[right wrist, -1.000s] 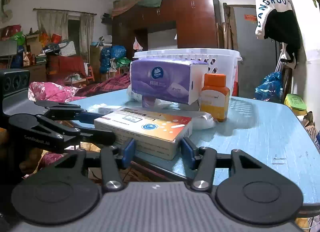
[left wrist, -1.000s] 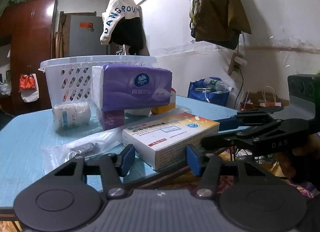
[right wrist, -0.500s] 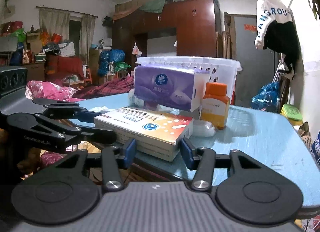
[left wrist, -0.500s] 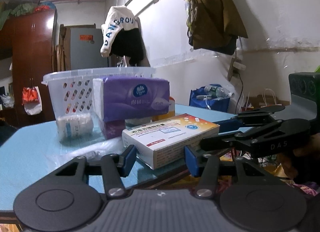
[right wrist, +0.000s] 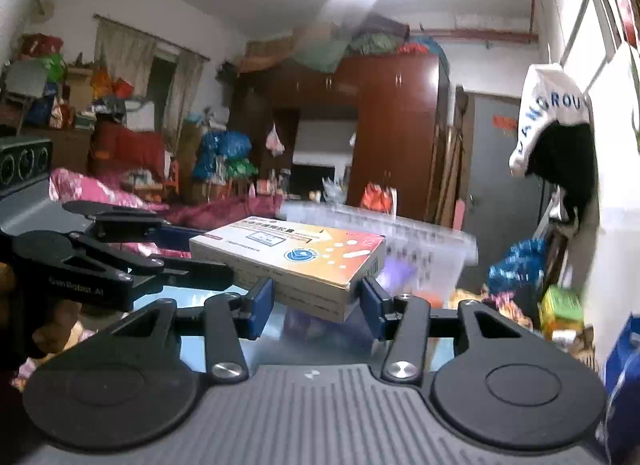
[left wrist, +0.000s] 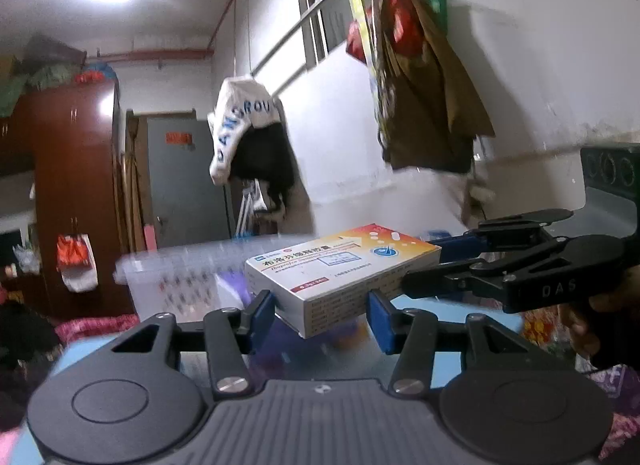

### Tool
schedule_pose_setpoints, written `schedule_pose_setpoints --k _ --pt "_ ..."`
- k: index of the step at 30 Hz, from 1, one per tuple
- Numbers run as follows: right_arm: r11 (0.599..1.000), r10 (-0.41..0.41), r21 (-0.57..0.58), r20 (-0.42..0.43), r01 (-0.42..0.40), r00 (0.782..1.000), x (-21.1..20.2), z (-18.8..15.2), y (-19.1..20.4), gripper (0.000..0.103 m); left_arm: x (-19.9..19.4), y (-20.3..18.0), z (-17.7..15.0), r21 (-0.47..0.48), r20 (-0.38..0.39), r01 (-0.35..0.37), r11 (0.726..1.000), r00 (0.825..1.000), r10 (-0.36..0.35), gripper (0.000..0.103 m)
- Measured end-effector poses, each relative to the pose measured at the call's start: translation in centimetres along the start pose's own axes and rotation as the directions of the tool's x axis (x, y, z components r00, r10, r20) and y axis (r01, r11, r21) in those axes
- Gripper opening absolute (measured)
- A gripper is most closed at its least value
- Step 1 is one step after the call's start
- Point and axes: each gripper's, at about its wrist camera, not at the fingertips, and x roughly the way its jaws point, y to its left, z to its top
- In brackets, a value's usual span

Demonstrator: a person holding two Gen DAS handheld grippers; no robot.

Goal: Organize objects
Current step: 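Lift the medicine box into the basket and open both grippers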

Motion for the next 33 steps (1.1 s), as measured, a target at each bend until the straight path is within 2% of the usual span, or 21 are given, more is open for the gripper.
schedule_pose_setpoints --k 4,8,12,14,20,25,30,32,33 --pt "1.0 0.014 -0.016 0.022 -0.014 1.0 2.6 2.8 -1.6 0.051 1.8 2.3 2.9 0.013 0.028 -0.019 1.0 0.999 0.018 0.054" --pt "1.0 0.02 0.001 0.004 -0.02 1.0 6.5 5.4 -3.7 0.051 5.3 5.2 5.6 0.033 0.016 -0.035 0.999 0.999 0.034 0.054" --pt "1.0 0.008 0.017 -0.052 -0.007 0.999 11.2 7.2 -6.2 0.051 10.5 8.9 8.0 0.014 -0.051 -0.027 1.0 0.998 0.028 0.054" --pt "0.998 0.014 0.063 -0.089 -0.009 0.996 13.5 7.5 -7.8 0.051 13.4 10.8 8.6 -0.009 -0.099 -0.019 1.0 0.995 0.018 0.053" --pt "0.991 0.042 0.134 -0.217 -0.013 0.975 19.4 6.6 -11.0 0.051 19.6 14.7 7.7 -0.078 -0.241 -0.021 0.997 0.971 0.001 0.053" --pt "0.991 0.046 0.136 -0.276 -0.009 0.96 21.1 5.6 -11.4 0.051 22.1 16.3 6.7 -0.106 -0.311 -0.028 0.994 0.95 -0.007 0.053" --pt "0.989 0.058 0.146 -0.31 -0.013 0.949 21.8 5.1 -12.1 0.052 23.4 16.4 6.2 -0.073 -0.357 -0.054 0.996 0.934 0.025 0.053" --pt "0.991 0.037 0.134 -0.307 0.005 0.951 21.6 5.2 -12.1 0.057 23.6 16.1 6.1 -0.055 -0.352 -0.068 0.996 0.935 0.044 0.055" --pt "0.99 0.028 0.137 -0.304 0.015 0.952 21.2 5.2 -12.1 0.075 23.4 15.9 6.1 -0.04 -0.339 -0.085 0.996 0.939 0.067 0.059"
